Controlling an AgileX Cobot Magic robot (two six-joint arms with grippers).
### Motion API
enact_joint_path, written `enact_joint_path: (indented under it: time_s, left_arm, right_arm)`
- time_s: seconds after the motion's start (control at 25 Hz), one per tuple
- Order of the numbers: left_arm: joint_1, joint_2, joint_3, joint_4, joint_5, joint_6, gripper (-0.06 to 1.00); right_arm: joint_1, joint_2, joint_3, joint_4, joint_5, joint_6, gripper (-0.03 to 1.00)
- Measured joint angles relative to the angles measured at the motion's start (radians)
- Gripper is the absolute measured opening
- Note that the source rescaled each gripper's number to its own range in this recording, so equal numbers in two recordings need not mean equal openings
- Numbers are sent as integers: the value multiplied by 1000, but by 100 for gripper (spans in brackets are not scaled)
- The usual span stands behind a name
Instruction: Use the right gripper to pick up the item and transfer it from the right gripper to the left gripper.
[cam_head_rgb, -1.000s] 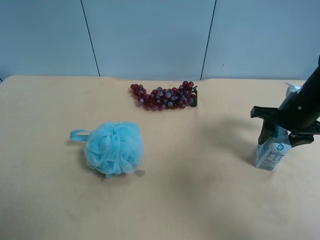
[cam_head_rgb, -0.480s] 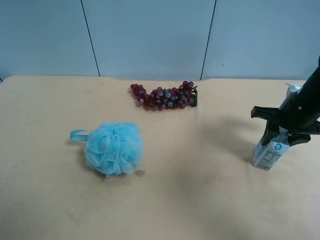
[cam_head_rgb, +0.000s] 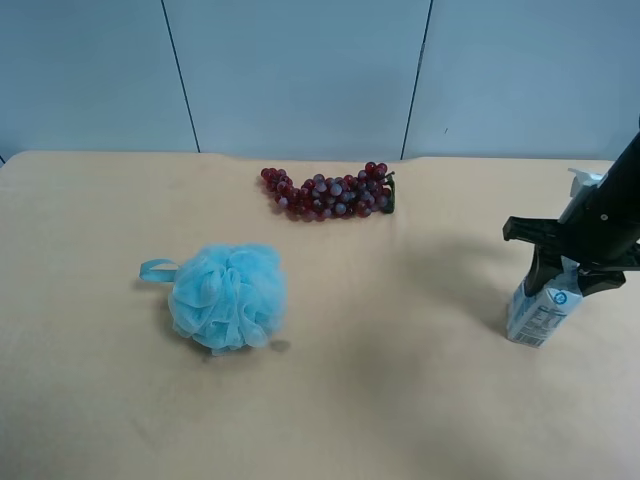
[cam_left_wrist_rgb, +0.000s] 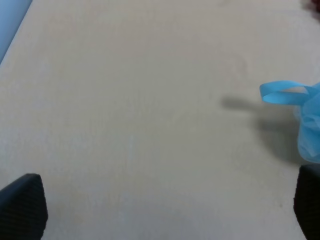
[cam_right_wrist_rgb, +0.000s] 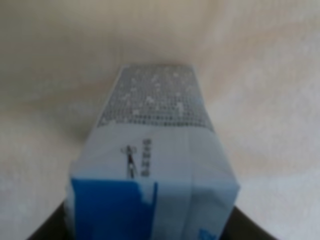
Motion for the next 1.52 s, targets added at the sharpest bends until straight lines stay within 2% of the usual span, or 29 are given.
enact_joint_path:
  time_s: [0.24, 0.4, 0.6, 0.88, 0.96, 1.12, 1.52]
  left_arm:
    - [0, 0, 0, 0, 1, 0, 100]
    - [0, 0, 0, 0, 1, 0, 100]
    - [0, 0, 0, 0, 1, 0, 100]
    - [0, 0, 0, 0, 1, 0, 100]
    - [0, 0, 0, 0, 1, 0, 100]
    - [0, 0, 0, 0, 1, 0, 100]
    - [0, 0, 0, 5, 1, 0, 100]
  right_arm:
    - [0, -111, 0, 49, 38, -41, 0]
    - [0, -171, 0, 138, 67, -109, 0]
    - [0, -179, 0, 348, 138, -266, 0]
    - [0, -179, 0, 682, 142, -479, 0]
    - [0, -179, 0, 742, 143, -538, 0]
    - [0, -179, 0, 802, 160, -600, 0]
    - [0, -179, 0, 861, 242, -679, 0]
